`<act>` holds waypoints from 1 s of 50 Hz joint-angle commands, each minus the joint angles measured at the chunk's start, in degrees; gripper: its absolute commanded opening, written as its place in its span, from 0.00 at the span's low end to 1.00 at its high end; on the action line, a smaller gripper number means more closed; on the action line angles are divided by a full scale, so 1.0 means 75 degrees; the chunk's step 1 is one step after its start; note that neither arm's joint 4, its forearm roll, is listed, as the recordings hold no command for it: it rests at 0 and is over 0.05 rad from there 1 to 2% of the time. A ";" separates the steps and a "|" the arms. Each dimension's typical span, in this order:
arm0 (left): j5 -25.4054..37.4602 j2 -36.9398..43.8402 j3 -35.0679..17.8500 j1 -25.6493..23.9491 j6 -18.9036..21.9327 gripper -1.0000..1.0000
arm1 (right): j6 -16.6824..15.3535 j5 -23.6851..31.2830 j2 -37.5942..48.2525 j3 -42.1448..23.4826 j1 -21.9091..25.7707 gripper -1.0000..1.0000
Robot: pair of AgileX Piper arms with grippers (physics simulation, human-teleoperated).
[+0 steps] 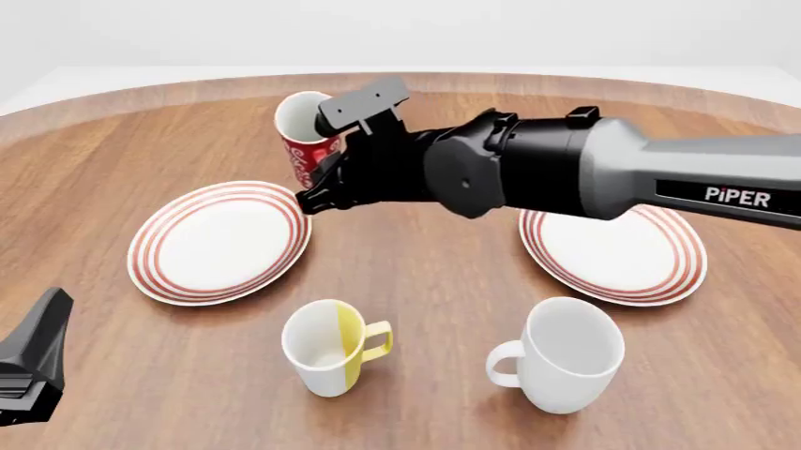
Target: Put the red mug on the left plate.
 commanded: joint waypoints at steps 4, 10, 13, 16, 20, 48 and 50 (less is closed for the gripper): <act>0.0000 0.0000 0.0000 0.0000 0.0000 1.00 | 0.0815 -0.0398 0.0191 -0.0438 0.0276 0.00; 0.0000 0.0000 0.0000 0.0000 0.0000 1.00 | 0.1259 -0.0558 0.0191 -0.0537 0.0404 0.00; 0.0000 0.0000 0.0000 0.0000 0.0000 1.00 | 0.1225 -0.0500 0.0262 -0.0621 0.0487 0.00; 0.0000 0.0000 0.0000 0.0000 0.0000 1.00 | 0.1339 -0.0484 0.0309 -0.0686 0.0539 0.00; 0.0000 0.0000 0.0000 0.0000 0.0000 1.00 | 0.1406 -0.0412 0.0404 -0.0878 0.0590 0.00; 0.0000 0.0000 0.0000 0.0000 0.0000 1.00 | 0.1495 0.0321 0.2110 -0.3231 0.0516 0.00; 0.0000 0.0000 0.0000 0.0000 0.0000 1.00 | 0.1536 0.0376 0.2405 -0.3570 0.0449 0.00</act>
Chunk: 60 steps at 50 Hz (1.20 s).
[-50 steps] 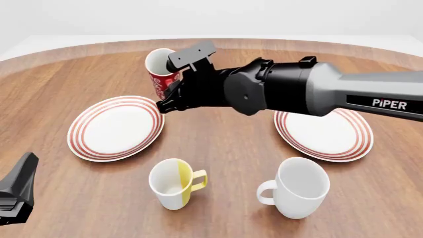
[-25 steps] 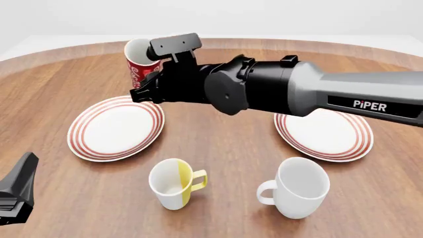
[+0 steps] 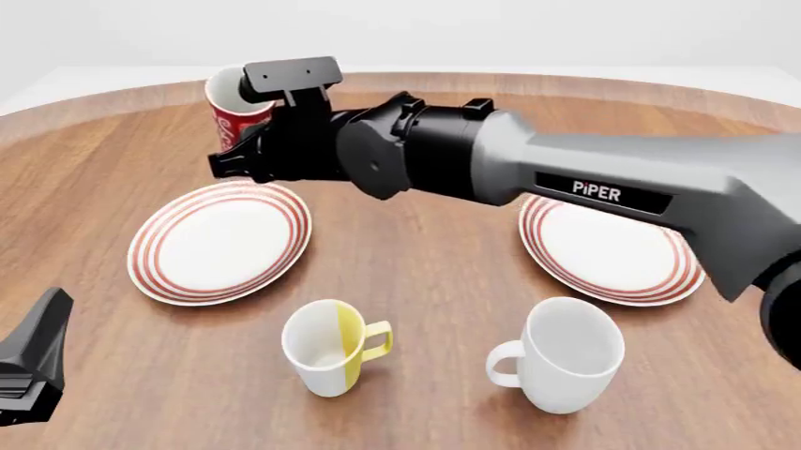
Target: Put the red mug on the left plate.
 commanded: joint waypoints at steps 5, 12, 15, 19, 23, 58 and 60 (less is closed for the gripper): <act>0.0000 0.0000 0.0000 0.0000 0.0000 1.00 | 0.0118 0.0329 0.1218 -0.1528 -0.0207 0.00; 0.0000 0.0000 0.0000 0.0000 0.0000 1.00 | 0.0268 0.0274 0.1550 -0.1688 -0.0166 0.00; 0.0000 0.0000 0.0000 0.0000 0.0000 1.00 | 0.0250 0.0302 0.1641 -0.1704 -0.0178 0.00; 0.0000 0.0000 0.0000 0.0000 0.0000 1.00 | 0.0192 0.0356 0.1749 -0.1648 -0.0158 0.00; 0.0000 0.0000 0.0000 0.0000 0.0000 1.00 | 0.0120 0.0474 0.1878 -0.1728 -0.0152 0.00; 0.0000 0.0000 0.0000 0.0000 0.0000 1.00 | -0.0304 0.1470 0.2665 -0.2560 0.0132 0.00; 0.0000 0.0000 0.0000 0.0000 0.0000 1.00 | -0.0297 0.1487 0.2723 -0.2608 0.0162 0.00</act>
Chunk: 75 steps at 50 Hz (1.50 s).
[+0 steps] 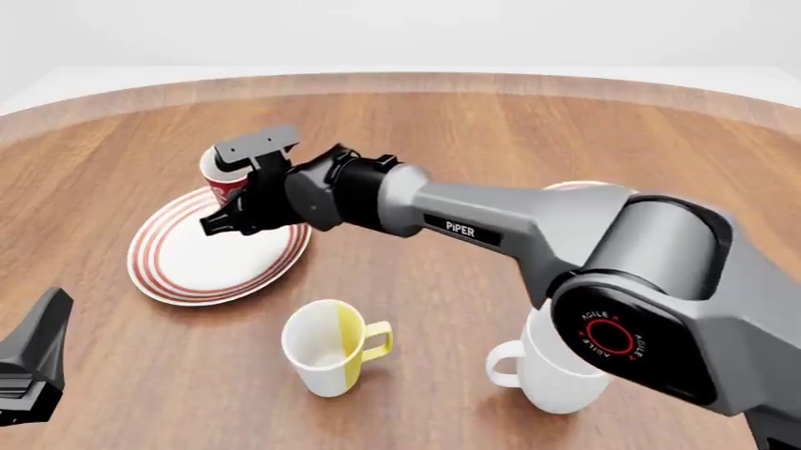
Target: Put the red mug on the left plate.
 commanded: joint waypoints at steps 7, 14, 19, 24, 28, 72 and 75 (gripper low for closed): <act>0.0000 0.0000 0.0000 0.0000 0.0000 1.00 | 0.0081 0.0222 0.0501 -0.0550 0.0099 0.00; 0.0000 0.0000 0.0000 0.0000 0.0000 1.00 | 0.0128 0.0272 0.0717 -0.0749 0.0084 0.00; 0.0000 0.0000 0.0000 0.0000 0.0000 1.00 | 0.0142 0.0309 0.0821 -0.0854 0.0095 0.00; 0.0000 0.0000 0.0000 0.0000 0.0000 1.00 | 0.0142 0.0310 0.0822 -0.0856 0.0095 0.00; 0.0000 0.0000 0.0000 0.0000 0.0000 1.00 | 0.0142 0.0310 0.0822 -0.0856 0.0095 0.00; 0.0000 0.0000 0.0000 0.0000 0.0000 1.00 | 0.0142 0.0310 0.0822 -0.0856 0.0095 1.00; 0.0000 0.0000 0.0000 0.0000 0.0000 1.00 | 0.0142 0.0310 0.0822 -0.0856 0.0095 1.00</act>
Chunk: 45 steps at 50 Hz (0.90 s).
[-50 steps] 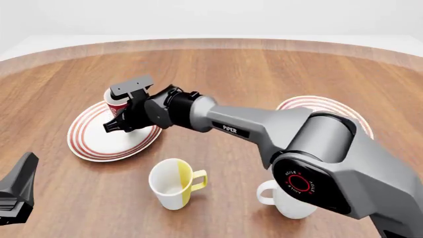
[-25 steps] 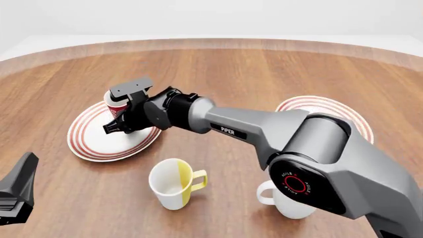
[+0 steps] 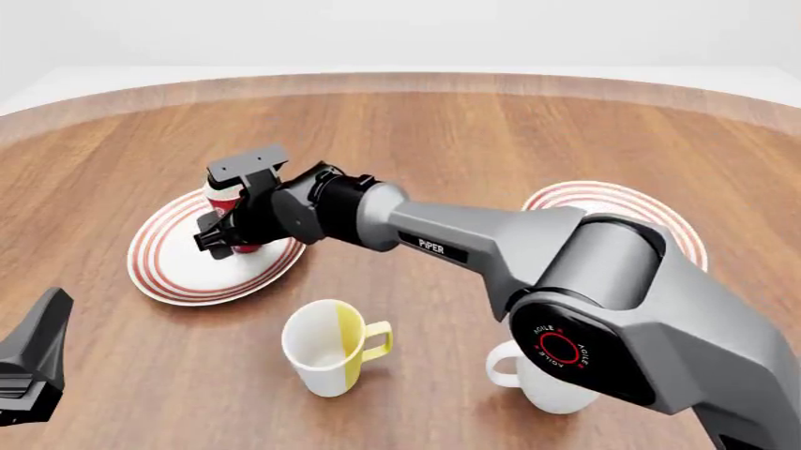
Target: Put the red mug on the left plate.
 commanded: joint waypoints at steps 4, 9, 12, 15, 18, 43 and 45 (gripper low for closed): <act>0.0000 0.0000 0.0000 0.0000 0.0000 1.00 | 0.0004 0.0000 -0.0001 -0.0004 0.0000 1.00; 0.0000 0.0000 0.0000 0.0000 0.0000 1.00 | 0.0004 0.0000 -0.0001 -0.0004 0.0000 1.00; 0.0000 0.0000 0.0000 0.0000 0.0000 1.00 | 0.0004 0.0000 -0.0001 -0.0004 0.0000 1.00; 0.0000 0.0000 0.0000 0.0000 0.0000 1.00 | 0.0269 -0.0334 -0.0184 0.0630 0.0119 1.00; 0.0000 0.0000 0.0000 0.0000 0.0000 1.00 | 0.0266 -0.0411 -0.0327 0.0807 0.0114 1.00; 0.0000 0.0000 0.0000 0.0000 0.0000 1.00 | 0.0074 -0.0767 -0.1214 0.1666 -0.0016 1.00; 0.0000 0.0000 0.0000 0.0000 0.0000 1.00 | 0.0092 -0.0802 -0.1251 0.1717 -0.0015 1.00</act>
